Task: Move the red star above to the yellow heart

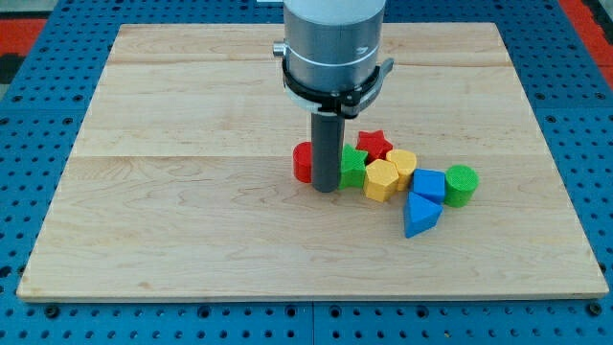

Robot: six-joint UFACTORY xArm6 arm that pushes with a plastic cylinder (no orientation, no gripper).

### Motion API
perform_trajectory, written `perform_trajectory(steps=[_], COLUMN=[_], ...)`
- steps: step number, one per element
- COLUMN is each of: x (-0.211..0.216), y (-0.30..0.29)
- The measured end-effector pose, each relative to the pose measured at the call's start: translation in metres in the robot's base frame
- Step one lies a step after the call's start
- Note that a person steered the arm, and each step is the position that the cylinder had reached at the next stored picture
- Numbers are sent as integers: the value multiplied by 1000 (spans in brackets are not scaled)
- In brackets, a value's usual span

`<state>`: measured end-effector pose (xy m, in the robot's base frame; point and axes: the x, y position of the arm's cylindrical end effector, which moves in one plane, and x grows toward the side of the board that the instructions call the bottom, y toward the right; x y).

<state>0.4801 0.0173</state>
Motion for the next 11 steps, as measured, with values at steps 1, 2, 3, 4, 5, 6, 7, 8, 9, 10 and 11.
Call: perform_trajectory(steps=[1, 2, 3, 4, 5, 6, 7, 8, 9, 10, 11], x=[-12, -29, -56, -75, -73, -72, -71, -68, -66, -79, -100], y=[-14, -34, -6, 5, 14, 37, 64, 68, 68, 69, 92])
